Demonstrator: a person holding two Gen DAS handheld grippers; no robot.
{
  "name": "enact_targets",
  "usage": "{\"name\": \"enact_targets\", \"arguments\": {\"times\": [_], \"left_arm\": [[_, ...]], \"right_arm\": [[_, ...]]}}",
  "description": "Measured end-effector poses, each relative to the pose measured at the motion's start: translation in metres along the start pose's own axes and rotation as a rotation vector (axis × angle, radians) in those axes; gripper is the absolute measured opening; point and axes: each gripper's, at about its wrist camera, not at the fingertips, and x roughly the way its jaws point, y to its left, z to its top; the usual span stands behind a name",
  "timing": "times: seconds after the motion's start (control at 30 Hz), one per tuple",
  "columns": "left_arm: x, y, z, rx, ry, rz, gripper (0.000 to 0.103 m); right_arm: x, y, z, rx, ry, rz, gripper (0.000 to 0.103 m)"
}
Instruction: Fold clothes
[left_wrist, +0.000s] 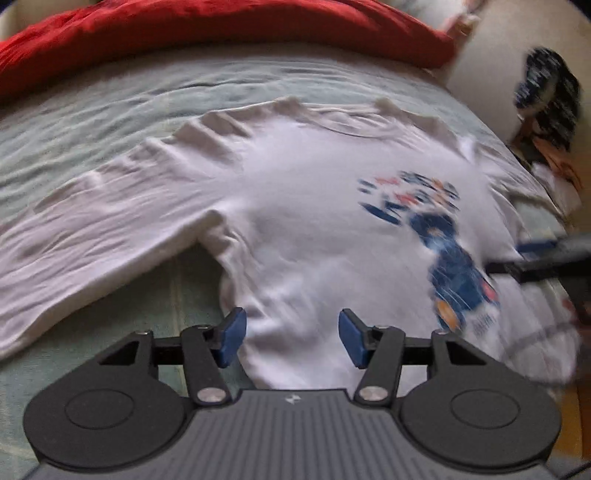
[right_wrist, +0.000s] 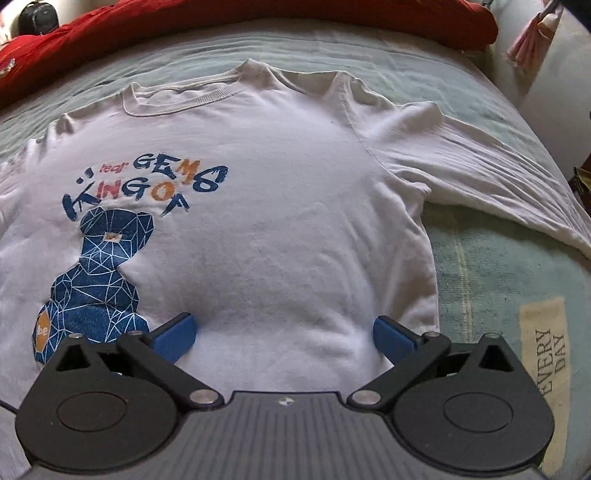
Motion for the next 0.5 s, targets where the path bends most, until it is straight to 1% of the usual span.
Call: {"name": "enact_targets", "arguments": {"times": [0.03, 0.1, 0.3, 0.33, 0.4, 0.47, 0.5], "left_arm": [[-0.003, -0.003, -0.006, 0.008, 0.009, -0.005, 0.056], [-0.009, -0.009, -0.017, 0.023, 0.028, -0.015, 0.061], [-0.027, -0.027, -0.051, 0.069, 0.084, -0.046, 0.061], [-0.034, -0.031, -0.063, 0.065, 0.092, -0.04, 0.063], [-0.047, -0.037, -0.077, 0.059, 0.113, -0.023, 0.064], [-0.056, -0.041, -0.075, 0.073, 0.108, -0.017, 0.064], [-0.059, -0.044, -0.07, 0.089, 0.086, -0.026, 0.064]], "right_arm": [[0.0, 0.001, 0.001, -0.002, 0.003, -0.006, 0.103], [-0.001, 0.003, 0.004, -0.013, 0.004, -0.01, 0.103], [-0.005, 0.0, 0.001, -0.075, -0.009, 0.048, 0.103], [-0.005, -0.003, -0.001, -0.082, -0.008, 0.06, 0.103], [-0.009, -0.008, -0.005, -0.113, -0.007, 0.078, 0.103], [-0.015, -0.01, -0.008, -0.151, -0.013, 0.094, 0.103], [-0.019, -0.008, -0.007, -0.179, -0.035, 0.108, 0.103]]}}
